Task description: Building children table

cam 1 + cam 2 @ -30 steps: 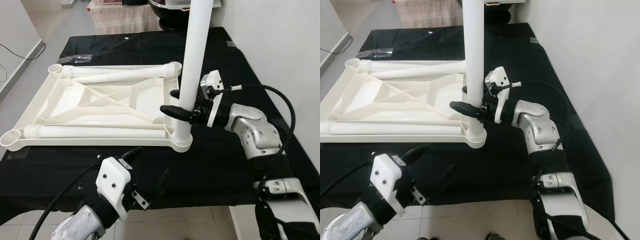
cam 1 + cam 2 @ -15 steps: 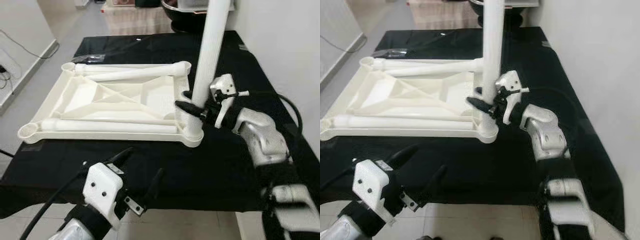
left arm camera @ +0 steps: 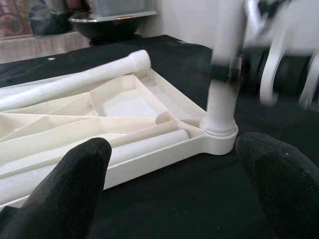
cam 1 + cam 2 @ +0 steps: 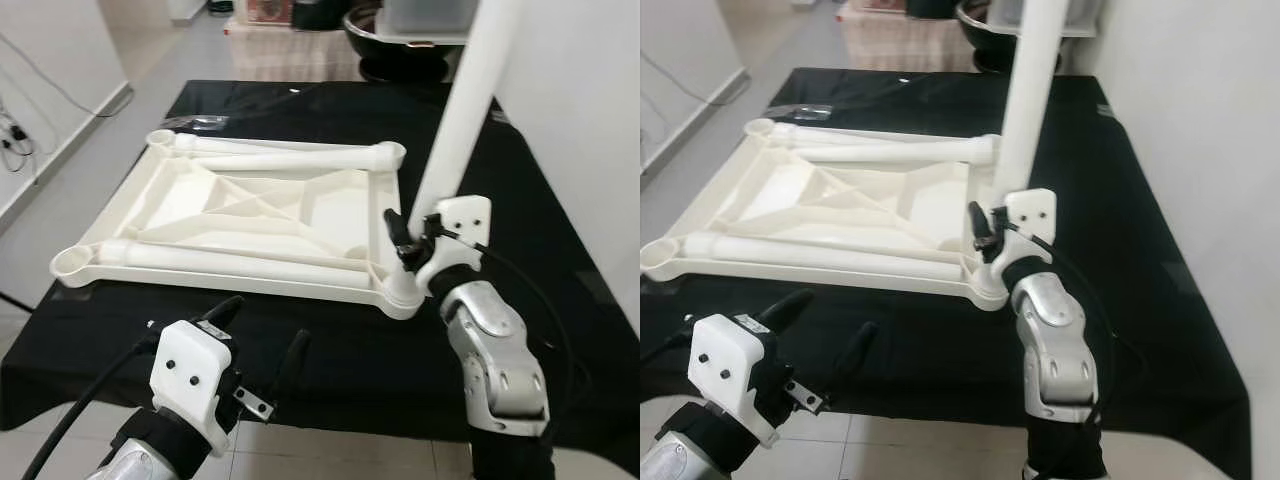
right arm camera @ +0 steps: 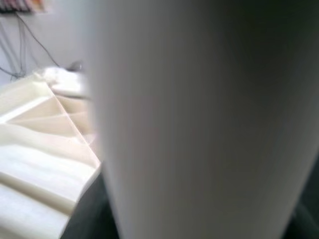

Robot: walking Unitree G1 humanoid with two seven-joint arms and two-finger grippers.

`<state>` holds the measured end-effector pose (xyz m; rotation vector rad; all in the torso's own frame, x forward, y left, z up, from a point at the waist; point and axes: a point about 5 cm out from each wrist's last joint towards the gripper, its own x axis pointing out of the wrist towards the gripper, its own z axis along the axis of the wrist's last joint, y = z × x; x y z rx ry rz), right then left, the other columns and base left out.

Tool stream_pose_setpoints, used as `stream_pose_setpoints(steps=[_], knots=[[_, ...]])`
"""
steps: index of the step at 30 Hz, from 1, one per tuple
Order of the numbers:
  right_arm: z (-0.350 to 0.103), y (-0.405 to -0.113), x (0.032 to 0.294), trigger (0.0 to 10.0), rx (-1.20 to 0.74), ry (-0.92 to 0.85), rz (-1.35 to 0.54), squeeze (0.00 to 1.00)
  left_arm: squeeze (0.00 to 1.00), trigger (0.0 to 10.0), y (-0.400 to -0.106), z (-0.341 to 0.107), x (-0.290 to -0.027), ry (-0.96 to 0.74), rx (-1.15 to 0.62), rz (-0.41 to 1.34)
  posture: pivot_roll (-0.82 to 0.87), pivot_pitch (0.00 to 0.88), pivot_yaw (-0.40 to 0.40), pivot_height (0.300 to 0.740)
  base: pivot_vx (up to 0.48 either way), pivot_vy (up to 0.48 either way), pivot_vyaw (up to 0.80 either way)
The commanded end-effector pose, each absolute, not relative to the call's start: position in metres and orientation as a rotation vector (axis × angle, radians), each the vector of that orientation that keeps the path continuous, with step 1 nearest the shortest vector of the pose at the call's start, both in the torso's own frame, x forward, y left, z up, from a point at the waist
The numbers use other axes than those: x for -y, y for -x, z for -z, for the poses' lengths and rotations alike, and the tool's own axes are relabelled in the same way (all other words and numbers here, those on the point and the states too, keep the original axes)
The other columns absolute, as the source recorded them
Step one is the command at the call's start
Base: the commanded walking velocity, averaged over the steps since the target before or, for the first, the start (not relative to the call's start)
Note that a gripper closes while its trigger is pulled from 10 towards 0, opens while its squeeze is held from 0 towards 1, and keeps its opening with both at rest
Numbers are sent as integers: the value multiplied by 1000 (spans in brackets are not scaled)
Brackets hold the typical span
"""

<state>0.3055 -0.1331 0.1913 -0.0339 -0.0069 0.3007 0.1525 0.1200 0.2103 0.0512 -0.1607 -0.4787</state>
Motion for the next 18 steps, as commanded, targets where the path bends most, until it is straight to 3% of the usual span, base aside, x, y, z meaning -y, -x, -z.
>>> stream_pose_setpoints(steps=[1, 4, 6, 7, 8, 9, 13, 18], knots=[[-165, -297, 116, 10000, -167, -16, -503, 1000, 0, 10000, -153, -206, -122, -34, 129, 453, 108, 157, 11, 740, 0, 0, 0], [-165, -295, 114, 10000, -180, -22, -525, 1000, 0, 10000, -153, -206, -122, -32, 128, 451, 108, 157, 11, 740, 0, 0, 0], [-179, -304, 123, 10000, -91, -52, -599, 1000, 0, 10000, -153, -205, -120, -25, 126, 452, 106, 154, 7, 740, 0, 0, 0], [-195, -311, 131, 10000, -6, -50, -721, 835, 0, 10000, -153, -205, -119, -20, 126, 451, 102, 148, 4, 740, 0, 0, 0], [-195, -311, 131, 10000, -6, -50, -721, 835, 0, 10000, -153, -205, -119, -20, 126, 451, 102, 148, 4, 740, 0, 0, 0], [-210, -317, 137, 10000, 67, -11, -807, 0, 0, 10000, -153, -205, -117, -14, 125, 449, 102, 152, -4, 740, 0, 0, 0], [-229, -334, 148, 10000, 112, 51, -947, 0, 0, 10000, -153, -205, -114, -3, 128, 444, 105, 151, -16, 740, 0, 0, 0], [-247, -346, 144, 10000, 146, 53, -1095, 0, 0, 10000, -152, -205, -114, 2, 128, 435, 121, 145, -8, 740, 0, 0, 0]])
